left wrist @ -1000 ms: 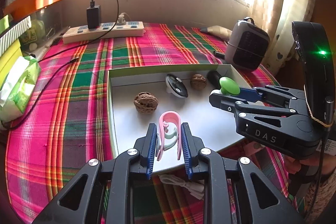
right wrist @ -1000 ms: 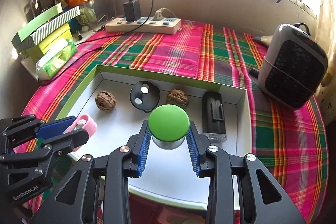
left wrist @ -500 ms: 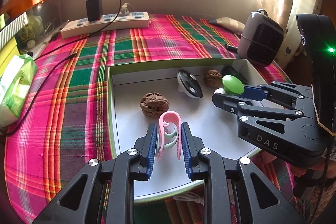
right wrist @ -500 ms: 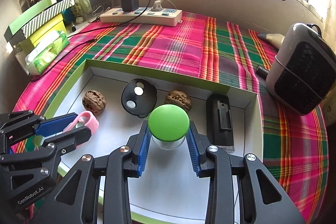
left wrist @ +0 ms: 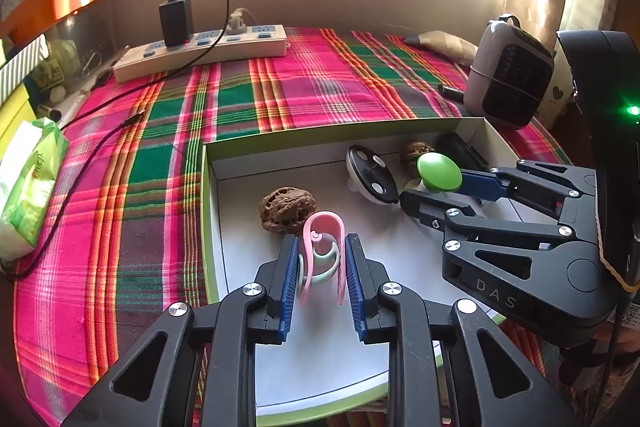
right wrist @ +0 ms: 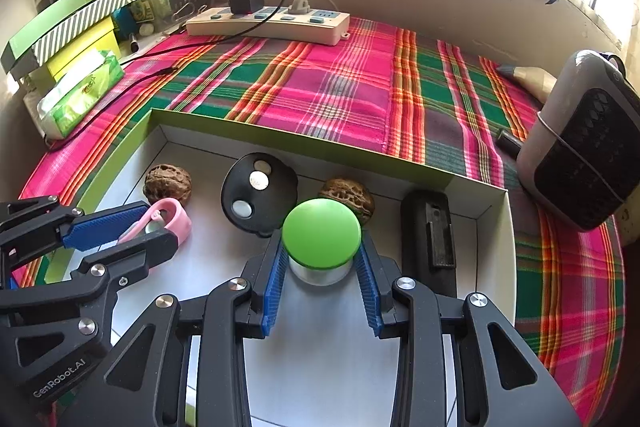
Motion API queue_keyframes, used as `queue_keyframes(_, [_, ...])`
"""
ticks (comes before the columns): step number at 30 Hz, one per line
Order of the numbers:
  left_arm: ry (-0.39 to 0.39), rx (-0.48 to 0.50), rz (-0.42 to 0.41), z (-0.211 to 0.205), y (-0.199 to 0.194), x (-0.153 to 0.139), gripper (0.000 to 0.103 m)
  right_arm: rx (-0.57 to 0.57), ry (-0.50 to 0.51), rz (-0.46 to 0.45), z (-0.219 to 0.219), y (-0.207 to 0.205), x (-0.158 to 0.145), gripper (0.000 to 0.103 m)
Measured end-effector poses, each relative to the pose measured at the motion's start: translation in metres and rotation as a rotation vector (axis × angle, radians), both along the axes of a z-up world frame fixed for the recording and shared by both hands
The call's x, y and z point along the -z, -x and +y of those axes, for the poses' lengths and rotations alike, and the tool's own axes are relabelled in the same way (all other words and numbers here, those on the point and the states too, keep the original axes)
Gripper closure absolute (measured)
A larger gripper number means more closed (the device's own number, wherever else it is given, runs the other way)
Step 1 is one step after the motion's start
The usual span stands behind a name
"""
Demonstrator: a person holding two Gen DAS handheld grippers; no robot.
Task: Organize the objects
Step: 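Carry the green lamp and pink earhook over the white box lid, then open both grippers to release the lamp and earhook inside the box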
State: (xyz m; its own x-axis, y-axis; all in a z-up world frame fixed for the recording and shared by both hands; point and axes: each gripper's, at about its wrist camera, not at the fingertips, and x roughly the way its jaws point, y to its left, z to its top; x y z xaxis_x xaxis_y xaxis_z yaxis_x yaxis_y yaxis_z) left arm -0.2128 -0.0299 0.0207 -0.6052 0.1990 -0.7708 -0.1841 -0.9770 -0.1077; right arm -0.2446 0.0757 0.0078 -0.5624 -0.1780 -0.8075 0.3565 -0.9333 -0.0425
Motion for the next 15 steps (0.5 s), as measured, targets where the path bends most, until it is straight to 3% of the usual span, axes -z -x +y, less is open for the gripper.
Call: queue_keyframes(15, [0.021,-0.011,0.010,0.0022,0.0060,0.0010,0.081,0.004,0.008,0.019,-0.0007,0.0015,0.0013,0.067])
